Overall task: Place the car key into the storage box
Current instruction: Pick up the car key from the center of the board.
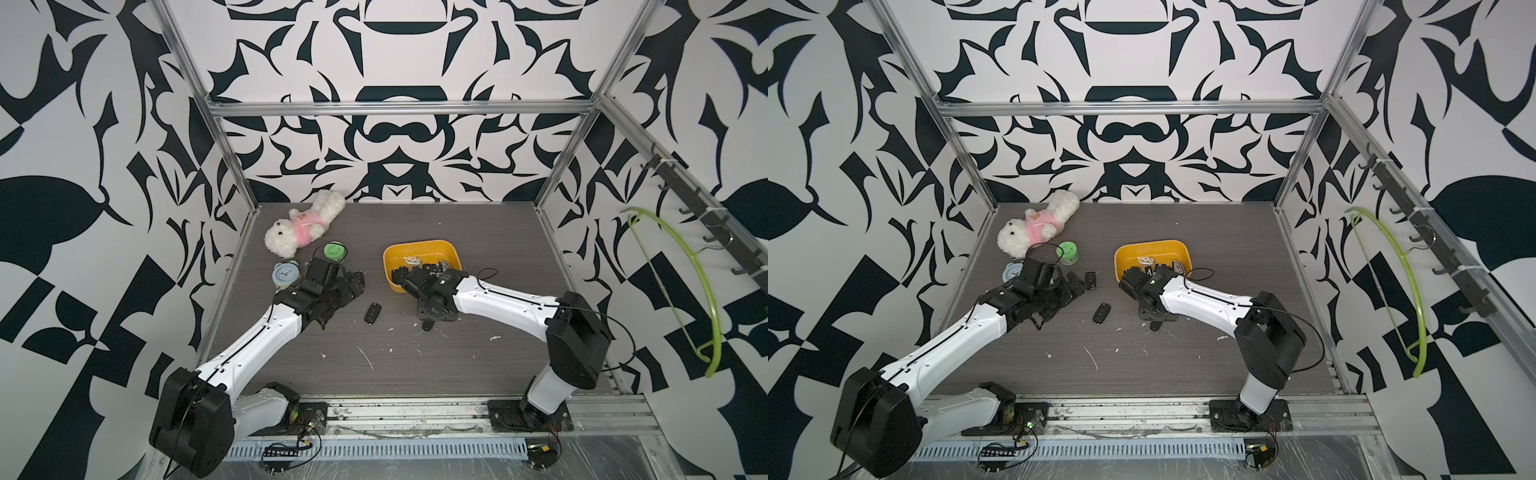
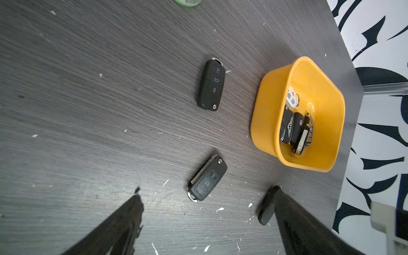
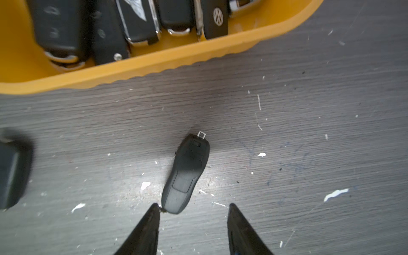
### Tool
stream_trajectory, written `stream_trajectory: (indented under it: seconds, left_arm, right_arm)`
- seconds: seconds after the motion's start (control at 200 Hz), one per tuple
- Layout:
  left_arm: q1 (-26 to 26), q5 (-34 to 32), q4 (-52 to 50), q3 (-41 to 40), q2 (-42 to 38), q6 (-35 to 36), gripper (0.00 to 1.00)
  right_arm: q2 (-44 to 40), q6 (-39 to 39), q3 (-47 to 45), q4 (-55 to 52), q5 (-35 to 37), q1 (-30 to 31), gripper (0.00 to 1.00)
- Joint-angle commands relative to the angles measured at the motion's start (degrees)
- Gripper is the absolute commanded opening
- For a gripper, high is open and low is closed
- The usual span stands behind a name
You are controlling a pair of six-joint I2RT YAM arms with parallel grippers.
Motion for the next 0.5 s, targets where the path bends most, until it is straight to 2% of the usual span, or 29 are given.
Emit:
stream_trajectory:
  seconds: [0.0, 0.495]
  left_arm:
    - [0.3, 0.5, 0.7, -1.3, 0.5, -0.3, 0.99]
    - [0.3, 0.7, 1.0, -1.3, 1.1, -0.5, 0.99]
  right_arm:
    - [1.0, 2.3, -0.4, 0.9, 1.6, -0.2, 0.52]
    - [6.4, 3.0, -0.6, 4.4, 0.8, -0.2, 0.52]
